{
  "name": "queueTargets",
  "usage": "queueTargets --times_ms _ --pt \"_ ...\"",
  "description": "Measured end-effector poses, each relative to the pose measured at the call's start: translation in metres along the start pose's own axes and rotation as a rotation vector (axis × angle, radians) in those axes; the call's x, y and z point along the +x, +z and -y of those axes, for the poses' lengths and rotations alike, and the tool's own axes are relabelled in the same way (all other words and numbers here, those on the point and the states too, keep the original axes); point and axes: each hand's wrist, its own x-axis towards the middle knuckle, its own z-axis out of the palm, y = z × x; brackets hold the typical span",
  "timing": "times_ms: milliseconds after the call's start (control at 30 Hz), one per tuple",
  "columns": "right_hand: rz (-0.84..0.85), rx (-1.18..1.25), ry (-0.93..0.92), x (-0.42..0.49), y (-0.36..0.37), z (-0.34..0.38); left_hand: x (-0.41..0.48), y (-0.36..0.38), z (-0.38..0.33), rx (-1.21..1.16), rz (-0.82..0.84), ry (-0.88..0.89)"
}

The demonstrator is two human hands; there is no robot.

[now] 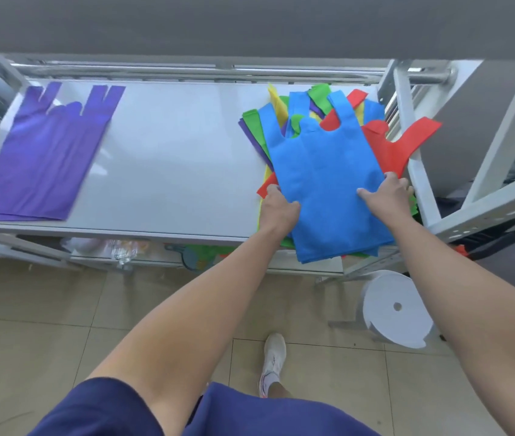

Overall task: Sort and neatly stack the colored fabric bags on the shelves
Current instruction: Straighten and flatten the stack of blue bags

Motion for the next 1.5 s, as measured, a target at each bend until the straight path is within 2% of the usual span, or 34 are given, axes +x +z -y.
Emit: queueTargets --times_ms 100,300,367,467,600,700,833,967,1133,1200,1333,1500 --pt "0.022 0.089 -0.021 0.003 -0.003 -0.002 0.004 0.002 -0.002 -0.101 -0.029 -0.094" --pt "0.101 0.196 -0.091 -0.002 -0.009 0.001 0.009 -0.003 0.007 -0.004 -0.171 0.066" --pt "0.119 0.211 -0.104 -0.006 -0.009 0.003 0.01 -0.009 0.009 -0.06 -0.119 0.047" --pt "0.128 0.185 -0.121 -0.014 -0.006 0.006 0.009 -0.017 0.013 -0.26 0.016 -0.114" --pt "0.139 0.107 -0.086 -0.02 -0.002 0.001 0.002 -0.025 0.021 -0.415 0.098 -0.25" --pt "0.125 -0.012 -0.072 -0.025 0.002 -0.005 0.0 -0.023 0.035 -0.386 0.189 -0.254" --pt "0.112 -0.065 -0.076 -0.034 0.005 -0.007 -0.002 -0.031 0.047 -0.465 0.105 -0.299" --pt "0.181 -0.039 -0.06 -0.038 0.005 -0.005 -0.017 -0.039 0.044 -0.602 0.29 -0.359" --pt "0.197 -0.112 -0.067 -0.044 -0.001 -0.008 -0.024 -0.032 0.042 -0.667 0.337 -0.341" --pt "0.231 -0.003 -0.077 -0.044 -0.006 -0.009 -0.028 -0.033 0.04 -0.782 0.408 -0.363" --pt "0.373 0.453 -0.037 -0.051 -0.015 -0.013 -0.039 -0.045 0.053 -0.829 0.482 -0.358" --pt "0.503 0.575 -0.072 -0.062 0.002 0.013 -0.047 -0.077 0.084 -0.767 0.376 -0.337"
